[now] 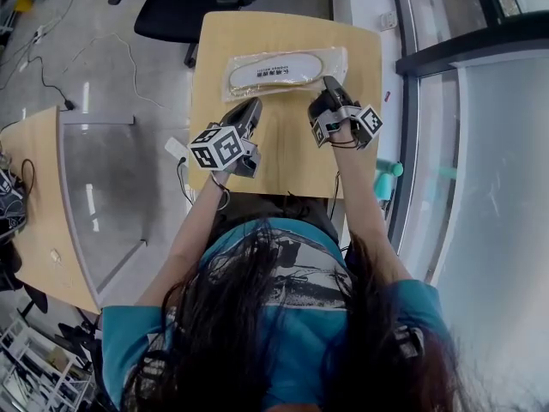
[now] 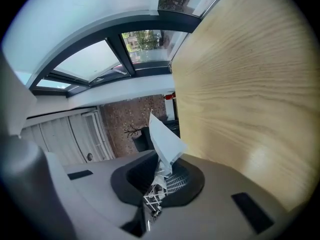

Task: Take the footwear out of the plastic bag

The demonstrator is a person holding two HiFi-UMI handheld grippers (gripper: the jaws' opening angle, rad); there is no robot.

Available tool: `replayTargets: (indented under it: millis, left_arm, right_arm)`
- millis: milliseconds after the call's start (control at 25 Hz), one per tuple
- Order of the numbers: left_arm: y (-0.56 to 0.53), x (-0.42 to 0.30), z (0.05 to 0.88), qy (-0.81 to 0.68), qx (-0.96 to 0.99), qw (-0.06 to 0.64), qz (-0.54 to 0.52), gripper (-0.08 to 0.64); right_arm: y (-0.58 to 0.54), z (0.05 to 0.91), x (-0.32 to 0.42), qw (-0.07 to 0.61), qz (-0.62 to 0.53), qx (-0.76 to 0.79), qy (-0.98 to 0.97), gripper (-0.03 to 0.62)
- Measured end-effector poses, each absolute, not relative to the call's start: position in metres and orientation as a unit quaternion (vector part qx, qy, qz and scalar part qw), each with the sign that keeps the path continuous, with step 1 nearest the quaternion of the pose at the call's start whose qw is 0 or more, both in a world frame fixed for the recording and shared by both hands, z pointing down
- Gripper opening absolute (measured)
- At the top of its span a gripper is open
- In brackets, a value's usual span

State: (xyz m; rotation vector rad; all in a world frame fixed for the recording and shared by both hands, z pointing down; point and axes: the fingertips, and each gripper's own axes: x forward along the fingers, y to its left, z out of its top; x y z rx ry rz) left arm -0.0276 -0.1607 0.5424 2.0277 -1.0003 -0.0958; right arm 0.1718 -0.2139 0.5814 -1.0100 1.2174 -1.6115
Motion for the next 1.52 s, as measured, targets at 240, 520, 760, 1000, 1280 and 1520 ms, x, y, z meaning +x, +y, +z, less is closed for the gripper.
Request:
replayTargets:
  millis: [240,520,760,1000,1280,1520]
  left_arm:
    - [-0.156,-0.018,0.554,-0.341,0.8,0.489,-0.068,0.055]
    - [-0.164,-0.023,0.575,-0.336,0.745,0.56,-0.136,0.239]
    - [-0.163,-0.027,0.593,-0.339,0.723,0.586,-0.138,0.257]
    - [-0.169,-0.015,0.617,-0.336,0.657,0.647,-0.191,0.313]
    - [-0.184,-0.028,0.637,-0.367,0.554,0.69,-0.287,0.314]
    - [-0.188,-0.024,0.654,-0.376,0.528,0.7,-0.299,0.314]
  right_arm:
    - [-0.218,0.558,0.166,0.438,-0.641,-0.38,0.503,0.02]
    - [-0.223,0.535,0.162,0.445,-0.64,-0.355,0.515,0.018]
    - [-0.218,0.525,0.163,0.444,-0.643,-0.344,0.521,0.017]
    - [-0.211,0.525,0.156,0.439,-0.65,-0.332,0.524,0.017]
    - [-0.193,0.538,0.166,0.431,-0.658,-0.345,0.512,0.017]
    - [-0.176,0.546,0.165,0.421,-0.673,-0.336,0.506,0.017]
